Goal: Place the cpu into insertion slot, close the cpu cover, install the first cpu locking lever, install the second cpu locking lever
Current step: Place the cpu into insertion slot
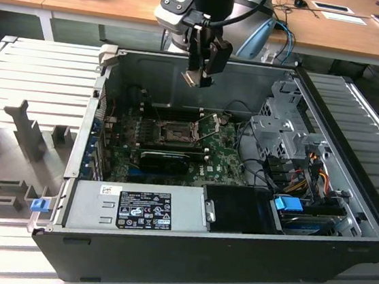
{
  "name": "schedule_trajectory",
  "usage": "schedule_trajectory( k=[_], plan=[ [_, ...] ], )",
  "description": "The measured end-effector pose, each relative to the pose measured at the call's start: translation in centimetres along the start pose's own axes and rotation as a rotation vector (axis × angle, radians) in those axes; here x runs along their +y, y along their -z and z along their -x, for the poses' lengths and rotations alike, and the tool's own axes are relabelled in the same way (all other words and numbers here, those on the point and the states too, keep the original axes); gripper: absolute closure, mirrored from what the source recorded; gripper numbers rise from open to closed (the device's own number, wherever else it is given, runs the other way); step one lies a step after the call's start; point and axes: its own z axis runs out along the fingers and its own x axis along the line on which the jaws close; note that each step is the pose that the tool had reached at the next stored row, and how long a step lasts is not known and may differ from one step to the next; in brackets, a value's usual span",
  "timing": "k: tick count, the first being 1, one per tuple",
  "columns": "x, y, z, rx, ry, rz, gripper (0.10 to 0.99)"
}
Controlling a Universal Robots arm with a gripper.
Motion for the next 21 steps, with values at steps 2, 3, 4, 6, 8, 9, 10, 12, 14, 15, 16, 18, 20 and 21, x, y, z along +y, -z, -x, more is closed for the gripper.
schedule_trajectory(
  k=[2, 3, 4, 6, 8, 9, 10, 12, 14, 15, 16, 18, 20, 21],
  plan=[
    [0.00, -0.01, 0.00, -0.0010, -0.013, 0.000, 0.557],
    [0.00, -0.01, 0.00, -0.0015, -0.019, 0.000, 0.557],
    [0.00, -0.02, 0.00, -0.0021, -0.026, 0.000, 0.557],
    [0.00, -0.03, 0.00, -0.0029, -0.036, 0.001, 0.557],
    [0.00, -0.03, 0.00, -0.0043, -0.053, 0.001, 0.557],
    [0.00, -0.04, 0.00, -0.0045, -0.055, 0.001, 0.557],
    [-0.01, -0.04, 0.00, -0.0047, -0.058, 0.001, 0.557],
    [0.00, -0.12, 0.00, -0.0050, -0.062, 0.001, 0.557],
    [-0.02, -0.23, 0.00, -0.0050, -0.062, 0.001, 0.557],
    [-0.03, -0.31, 0.00, -0.0050, -0.062, 0.001, 0.557],
    [-0.03, -0.35, 0.01, -0.0051, -0.062, 0.001, 0.557],
    [-0.04, -0.44, 0.01, -0.0050, -0.062, 0.001, 0.557],
    [-0.04, -0.52, 0.01, -0.0050, -0.062, 0.001, 0.557],
    [-0.04, -0.55, 0.01, -0.0050, -0.062, 0.001, 0.557]
  ],
)
